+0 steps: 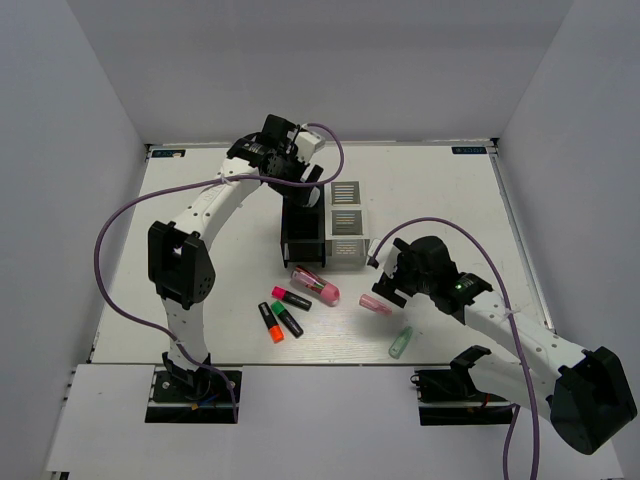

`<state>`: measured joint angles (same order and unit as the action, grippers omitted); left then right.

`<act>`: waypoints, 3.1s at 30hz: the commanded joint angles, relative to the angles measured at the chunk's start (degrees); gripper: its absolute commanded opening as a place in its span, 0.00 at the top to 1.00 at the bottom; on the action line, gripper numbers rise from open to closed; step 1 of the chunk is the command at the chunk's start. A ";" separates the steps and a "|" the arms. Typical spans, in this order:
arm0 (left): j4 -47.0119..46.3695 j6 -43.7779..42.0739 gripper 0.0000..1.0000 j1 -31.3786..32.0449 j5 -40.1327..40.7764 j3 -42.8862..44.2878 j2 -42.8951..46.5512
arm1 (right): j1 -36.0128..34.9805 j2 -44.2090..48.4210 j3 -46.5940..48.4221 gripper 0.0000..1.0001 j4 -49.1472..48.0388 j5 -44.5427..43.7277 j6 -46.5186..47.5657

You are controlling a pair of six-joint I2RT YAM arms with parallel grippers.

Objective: Sort the stationery into containers
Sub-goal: Place the stationery in the storage box, then pick up the stationery from the storage box.

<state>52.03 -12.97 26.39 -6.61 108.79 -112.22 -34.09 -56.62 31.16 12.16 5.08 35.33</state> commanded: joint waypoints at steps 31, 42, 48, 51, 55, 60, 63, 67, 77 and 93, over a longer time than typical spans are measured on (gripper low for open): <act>-5.01 15.96 0.30 2.79 2.83 -0.16 4.65 | 0.60 2.04 -0.22 0.11 -0.12 1.34 0.18; -3.69 17.54 0.64 4.10 -0.07 1.33 3.77 | 0.86 2.30 -0.22 0.11 -0.47 1.33 0.18; -3.43 18.07 0.65 4.81 -0.68 2.04 3.68 | 1.04 2.39 -0.31 0.11 -0.39 1.33 0.26; -3.51 18.59 0.66 5.07 -1.38 2.74 3.50 | 0.86 2.39 -0.31 0.11 -0.47 1.25 0.09; -3.16 19.12 0.66 5.51 -2.01 3.88 3.33 | 1.13 2.48 -0.22 0.11 -0.47 1.25 0.18; -5.27 20.87 0.28 5.25 4.21 1.35 5.34 | 1.04 2.74 -0.39 0.11 -0.39 1.25 0.18; -8.43 24.30 0.25 3.94 6.25 -2.08 7.72 | 1.21 2.74 -0.31 0.11 -0.47 1.42 0.70; -8.62 31.93 0.10 2.53 11.61 -3.32 9.30 | 1.21 2.57 -0.40 0.11 -0.39 1.51 0.18; -8.53 52.14 0.14 -1.26 15.58 -8.77 11.59 | 1.30 2.57 -0.31 0.11 -0.30 1.51 0.35; -2.29 85.20 0.01 5.16 25.50 -7.80 11.68 | 1.30 2.92 -0.40 0.11 0.05 1.77 0.44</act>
<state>48.71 64.40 30.28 14.09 100.03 -102.72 -33.01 -54.81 31.00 12.32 6.20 35.38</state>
